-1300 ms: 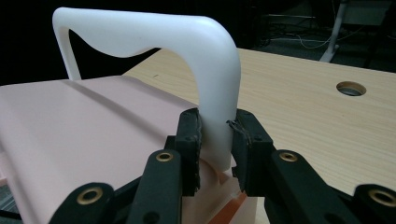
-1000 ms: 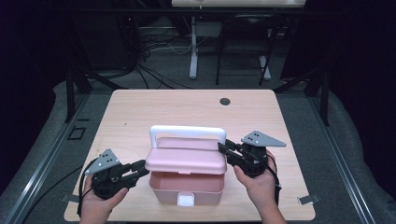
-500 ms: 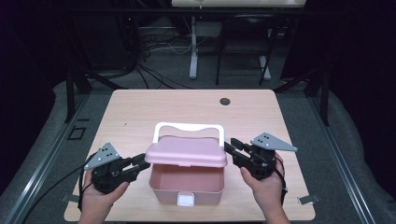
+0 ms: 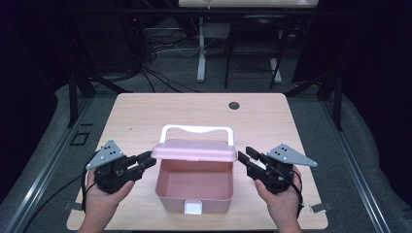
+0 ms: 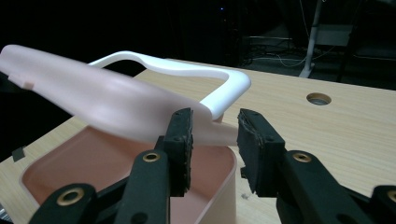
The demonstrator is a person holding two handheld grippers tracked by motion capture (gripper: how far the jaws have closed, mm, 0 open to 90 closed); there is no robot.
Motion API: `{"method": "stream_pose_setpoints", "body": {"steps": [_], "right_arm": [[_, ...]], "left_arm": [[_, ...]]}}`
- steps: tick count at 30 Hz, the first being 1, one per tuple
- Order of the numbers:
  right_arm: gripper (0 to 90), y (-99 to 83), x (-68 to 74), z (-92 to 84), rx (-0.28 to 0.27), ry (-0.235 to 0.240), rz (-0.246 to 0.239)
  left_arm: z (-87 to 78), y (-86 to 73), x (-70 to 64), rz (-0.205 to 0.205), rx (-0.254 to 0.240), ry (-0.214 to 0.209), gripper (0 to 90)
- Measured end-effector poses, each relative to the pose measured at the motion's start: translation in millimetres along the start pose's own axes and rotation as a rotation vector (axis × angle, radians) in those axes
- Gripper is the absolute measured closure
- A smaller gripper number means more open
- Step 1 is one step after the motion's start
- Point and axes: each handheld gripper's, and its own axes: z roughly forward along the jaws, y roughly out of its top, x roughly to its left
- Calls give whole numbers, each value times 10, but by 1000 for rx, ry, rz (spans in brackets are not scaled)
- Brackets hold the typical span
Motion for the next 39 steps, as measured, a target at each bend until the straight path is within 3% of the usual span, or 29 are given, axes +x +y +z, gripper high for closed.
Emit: {"method": "stream_pose_setpoints", "body": {"steps": [7,20,24,26,39], "right_arm": [[635,-153,40,33,40,-12,-13],[609,-524,172,225,175,-9,-39],[601,-582,191,245,195,-17,-44],[597,-637,190,260,210,-20,-28],[595,-706,211,318,261,-8,-34]], "left_arm": [[20,48,39,-11,-10,-4,737],[55,122,64,-15,-17,5,733],[69,138,74,-20,-23,6,729],[82,153,84,-23,-22,9,726],[197,227,141,-20,-37,20,685]]}}
